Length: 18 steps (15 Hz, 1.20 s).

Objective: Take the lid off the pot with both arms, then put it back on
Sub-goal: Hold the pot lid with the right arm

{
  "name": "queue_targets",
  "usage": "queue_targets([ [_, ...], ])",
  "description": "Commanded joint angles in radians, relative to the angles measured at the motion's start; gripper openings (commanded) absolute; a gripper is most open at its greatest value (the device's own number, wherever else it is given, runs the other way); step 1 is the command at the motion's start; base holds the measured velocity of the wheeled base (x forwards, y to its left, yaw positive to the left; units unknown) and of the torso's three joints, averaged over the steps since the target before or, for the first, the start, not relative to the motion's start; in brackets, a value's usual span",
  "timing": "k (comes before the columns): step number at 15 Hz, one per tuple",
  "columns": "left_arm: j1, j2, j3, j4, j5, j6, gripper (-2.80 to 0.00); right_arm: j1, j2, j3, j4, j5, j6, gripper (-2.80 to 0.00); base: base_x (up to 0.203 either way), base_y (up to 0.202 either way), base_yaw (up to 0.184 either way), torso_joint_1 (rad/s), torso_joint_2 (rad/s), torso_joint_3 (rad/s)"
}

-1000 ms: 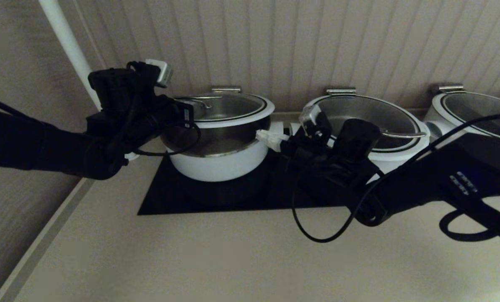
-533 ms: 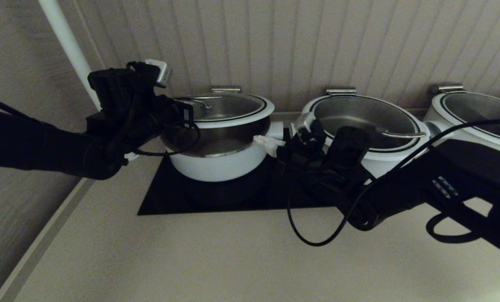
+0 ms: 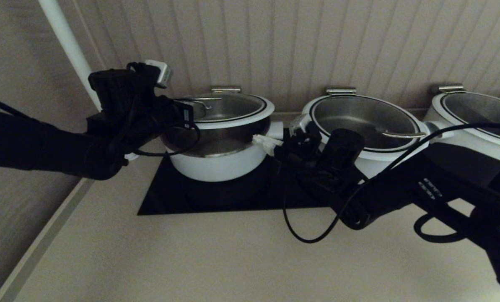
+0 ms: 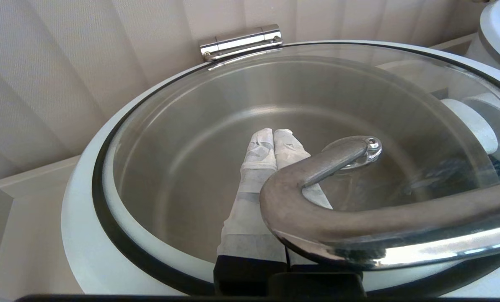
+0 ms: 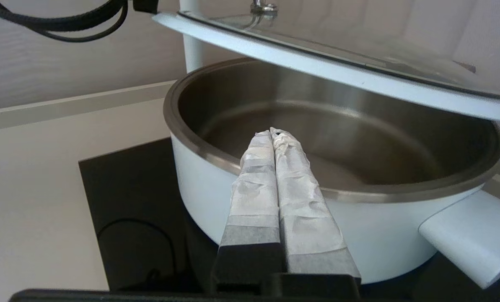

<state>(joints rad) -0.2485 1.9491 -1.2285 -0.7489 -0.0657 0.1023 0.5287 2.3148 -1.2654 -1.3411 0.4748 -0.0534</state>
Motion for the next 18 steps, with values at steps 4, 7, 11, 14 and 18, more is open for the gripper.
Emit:
queue_targets([
  [4,0.0,0.002,0.0,-0.004,0.0,0.0,-2.8,0.0,0.015,-0.058,0.001,-0.013,0.0,-2.8,0.0,0.0,0.0,0.0,0.0,0.0],
  [7,0.0,-0.003,0.0,-0.004,0.0,0.0,-2.8,0.0,0.016,-0.074,0.003,-0.013,0.0,-2.8,0.0,0.0,0.0,0.0,0.0,0.0],
  [11,0.0,-0.009,0.0,-0.004,0.0,0.0,-2.8,0.0,0.015,-0.093,0.005,-0.013,0.0,-2.8,0.0,0.0,0.0,0.0,0.0,0.0],
  [14,-0.001,-0.012,0.0,-0.003,0.0,0.0,-2.8,0.002,0.017,-0.127,0.024,-0.013,0.001,-2.8,0.0,0.0,0.0,0.0,0.0,0.0],
  [18,0.0,-0.013,0.001,-0.003,0.0,0.0,-2.8,0.005,0.023,-0.14,0.031,-0.013,0.001,-2.8,0.0,0.0,0.0,0.0,0.0,0.0],
])
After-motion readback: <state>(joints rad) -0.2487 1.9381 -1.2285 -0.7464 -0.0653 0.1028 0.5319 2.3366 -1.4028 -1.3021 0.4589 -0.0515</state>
